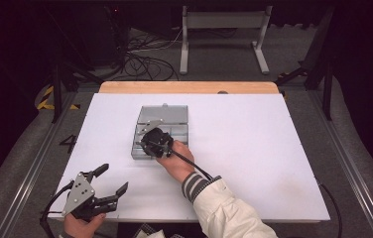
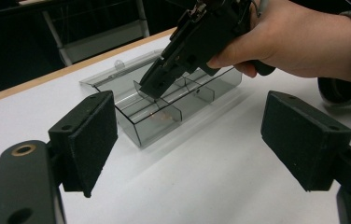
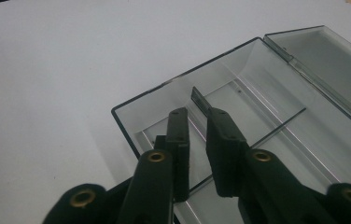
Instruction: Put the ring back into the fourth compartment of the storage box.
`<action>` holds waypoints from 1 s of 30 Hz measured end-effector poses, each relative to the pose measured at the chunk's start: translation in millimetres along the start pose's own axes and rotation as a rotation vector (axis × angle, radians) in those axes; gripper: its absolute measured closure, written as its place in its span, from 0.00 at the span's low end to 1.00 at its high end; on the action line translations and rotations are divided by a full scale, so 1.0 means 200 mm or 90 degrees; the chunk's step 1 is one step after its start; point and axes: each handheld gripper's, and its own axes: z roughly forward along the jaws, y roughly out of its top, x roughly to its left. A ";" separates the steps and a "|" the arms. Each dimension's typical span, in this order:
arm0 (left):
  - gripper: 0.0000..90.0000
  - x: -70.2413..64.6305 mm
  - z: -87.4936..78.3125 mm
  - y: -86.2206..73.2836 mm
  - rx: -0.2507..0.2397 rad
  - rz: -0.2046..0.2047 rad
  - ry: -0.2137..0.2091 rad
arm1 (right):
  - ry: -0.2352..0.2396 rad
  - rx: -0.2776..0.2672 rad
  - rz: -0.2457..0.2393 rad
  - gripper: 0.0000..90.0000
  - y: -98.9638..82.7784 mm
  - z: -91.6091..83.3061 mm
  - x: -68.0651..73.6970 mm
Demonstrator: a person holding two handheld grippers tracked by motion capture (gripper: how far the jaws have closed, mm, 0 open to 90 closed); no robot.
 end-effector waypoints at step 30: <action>0.21 0.00 0.01 0.00 0.007 0.001 0.002 | 0.072 -0.073 -0.019 0.32 0.00 -0.40 -0.06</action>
